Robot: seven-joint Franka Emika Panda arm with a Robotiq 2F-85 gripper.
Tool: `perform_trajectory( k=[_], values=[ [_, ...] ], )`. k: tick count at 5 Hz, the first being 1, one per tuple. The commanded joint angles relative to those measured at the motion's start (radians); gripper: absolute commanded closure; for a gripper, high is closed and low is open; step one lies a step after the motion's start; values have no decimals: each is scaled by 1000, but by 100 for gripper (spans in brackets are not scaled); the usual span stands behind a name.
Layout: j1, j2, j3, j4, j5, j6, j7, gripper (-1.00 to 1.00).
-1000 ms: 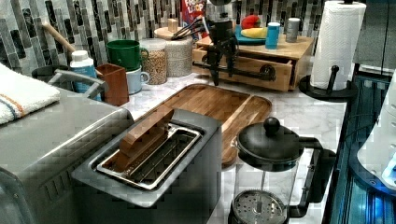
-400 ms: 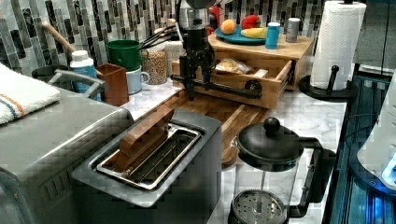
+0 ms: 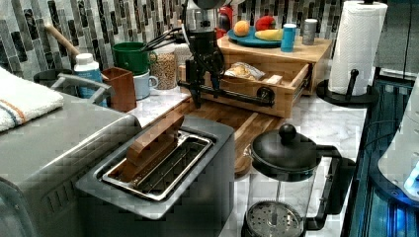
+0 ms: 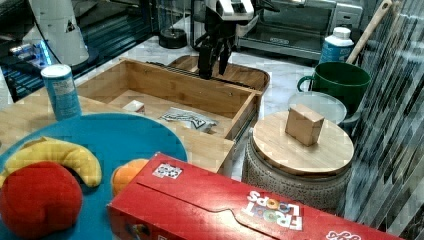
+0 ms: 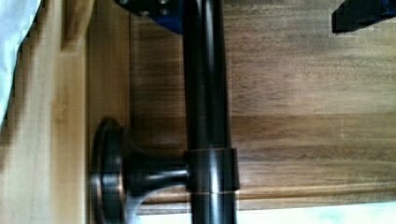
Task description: Open the drawer.
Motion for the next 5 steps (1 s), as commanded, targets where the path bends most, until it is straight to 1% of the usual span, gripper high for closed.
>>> perform_trajectory(
  k=[1, 5],
  values=[
    [96, -9, 111, 49, 48, -7, 95, -100],
    [81, -8, 125, 50, 42, -7, 100, -100]
  ],
)
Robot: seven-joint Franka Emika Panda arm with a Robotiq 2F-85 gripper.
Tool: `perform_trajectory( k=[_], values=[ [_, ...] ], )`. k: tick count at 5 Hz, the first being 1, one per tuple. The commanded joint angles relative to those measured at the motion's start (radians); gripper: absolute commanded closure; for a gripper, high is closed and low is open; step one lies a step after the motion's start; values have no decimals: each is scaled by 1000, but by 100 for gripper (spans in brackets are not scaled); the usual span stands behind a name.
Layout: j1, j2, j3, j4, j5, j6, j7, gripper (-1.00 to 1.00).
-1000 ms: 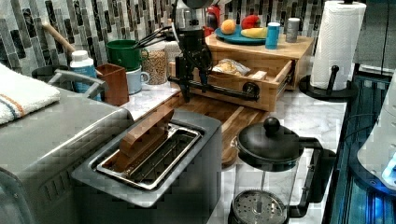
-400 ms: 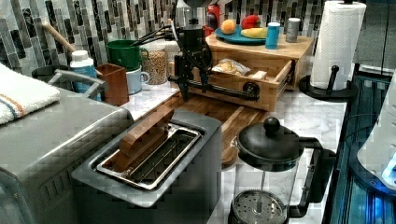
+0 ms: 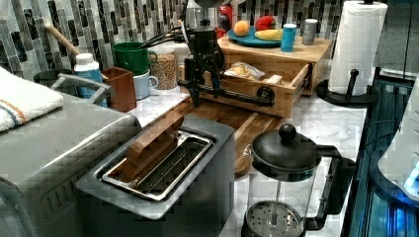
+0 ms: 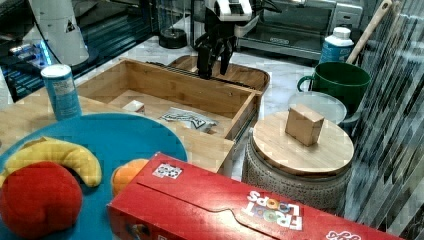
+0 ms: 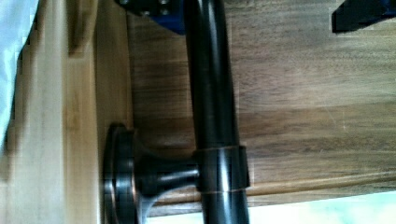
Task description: Open the drawer.
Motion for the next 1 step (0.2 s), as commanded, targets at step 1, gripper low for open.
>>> perform_trajectory(
  k=[1],
  values=[
    [107, -9, 102, 47, 37, -12, 67, -100]
  ],
)
